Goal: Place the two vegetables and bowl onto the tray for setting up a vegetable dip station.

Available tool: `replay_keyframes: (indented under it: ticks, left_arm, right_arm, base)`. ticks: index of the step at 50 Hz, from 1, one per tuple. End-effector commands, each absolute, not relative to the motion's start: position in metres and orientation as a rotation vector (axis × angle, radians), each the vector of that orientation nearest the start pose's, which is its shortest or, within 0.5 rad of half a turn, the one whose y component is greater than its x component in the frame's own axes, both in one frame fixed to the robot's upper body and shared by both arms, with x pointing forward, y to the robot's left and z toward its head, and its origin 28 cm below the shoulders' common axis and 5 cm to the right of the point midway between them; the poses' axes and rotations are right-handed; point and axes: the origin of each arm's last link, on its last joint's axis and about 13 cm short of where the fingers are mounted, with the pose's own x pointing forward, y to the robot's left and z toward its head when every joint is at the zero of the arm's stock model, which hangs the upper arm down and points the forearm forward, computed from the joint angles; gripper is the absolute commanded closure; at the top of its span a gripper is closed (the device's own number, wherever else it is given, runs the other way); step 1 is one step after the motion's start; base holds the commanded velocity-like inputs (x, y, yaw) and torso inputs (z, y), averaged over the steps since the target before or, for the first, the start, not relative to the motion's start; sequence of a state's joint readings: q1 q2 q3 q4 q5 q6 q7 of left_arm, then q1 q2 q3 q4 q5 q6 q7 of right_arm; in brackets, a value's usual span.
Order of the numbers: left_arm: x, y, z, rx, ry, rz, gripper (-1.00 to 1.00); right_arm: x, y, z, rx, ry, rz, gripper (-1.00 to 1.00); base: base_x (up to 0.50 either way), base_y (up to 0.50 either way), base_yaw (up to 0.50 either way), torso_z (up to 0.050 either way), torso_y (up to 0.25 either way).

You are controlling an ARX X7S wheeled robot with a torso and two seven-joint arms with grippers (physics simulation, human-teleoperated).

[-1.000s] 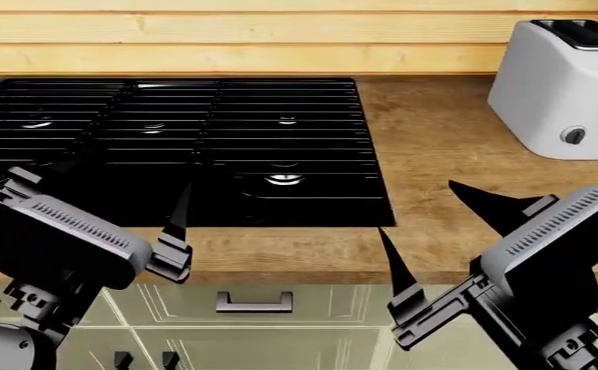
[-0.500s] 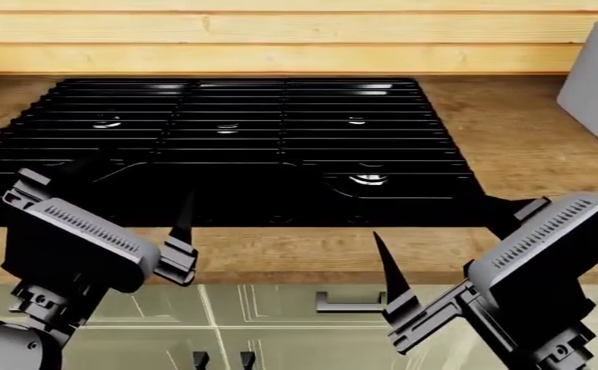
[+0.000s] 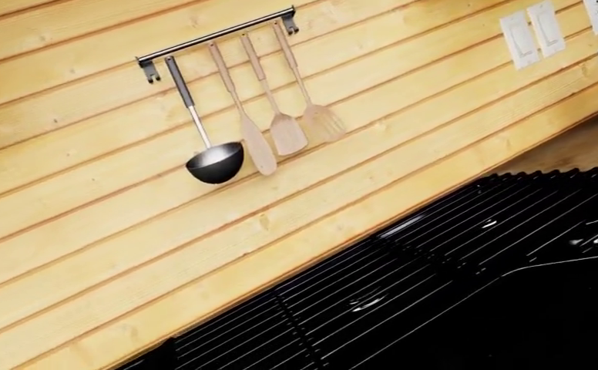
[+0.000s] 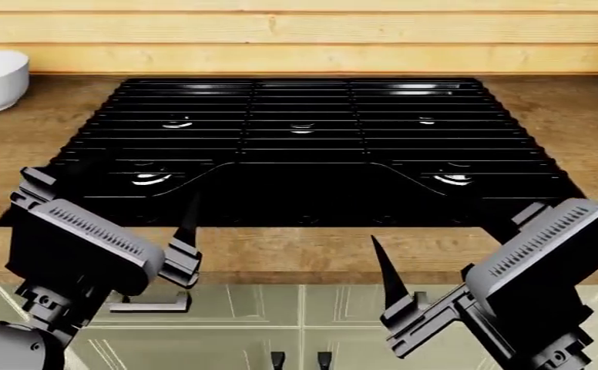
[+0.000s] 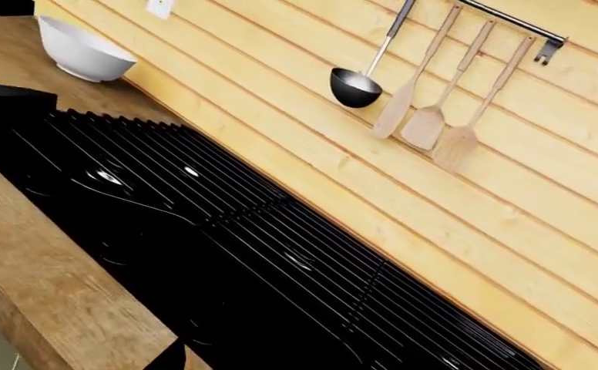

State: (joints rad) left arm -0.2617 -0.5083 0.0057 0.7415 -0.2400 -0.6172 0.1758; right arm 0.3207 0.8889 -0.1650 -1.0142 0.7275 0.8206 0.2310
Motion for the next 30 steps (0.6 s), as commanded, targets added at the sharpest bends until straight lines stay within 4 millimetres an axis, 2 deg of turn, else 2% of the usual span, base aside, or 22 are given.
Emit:
replay_keyframes:
  ticks: [1, 19, 25, 27, 30]
  left_arm:
    - [0.214, 0.268, 0.189, 0.371, -0.308, -0.314, -1.0]
    - [0.215, 0.267, 0.188, 0.375, -0.303, -0.314, -1.0]
    - [0.217, 0.267, 0.195, 0.42, -0.304, -0.328, -1.0]
    - [0.223, 0.271, 0.201, 0.459, -0.298, -0.333, -1.0]
    - [0.246, 0.281, 0.209, 0.499, -0.236, -0.326, -1.0]
  right_arm:
    - [0.167, -0.146, 0.202, -0.48, -0.175, 0.434, -1.0]
    - [0.167, -0.146, 0.199, -0.486, -0.178, 0.437, -1.0]
    - [0.174, -0.147, 0.21, -0.483, -0.168, 0.438, -1.0]
    - [0.179, -0.15, 0.216, -0.486, -0.161, 0.432, -1.0]
    - [0.194, -0.154, 0.23, -0.476, -0.128, 0.428, -1.0]
  base:
    - [0.0, 0.5, 0.0, 0.0, 0.0]
    - [0.0, 0.5, 0.0, 0.0, 0.0]
    - [0.0, 0.5, 0.0, 0.0, 0.0]
    - [0.0, 0.5, 0.0, 0.0, 0.0]
    - [0.0, 0.5, 0.0, 0.0, 0.0]
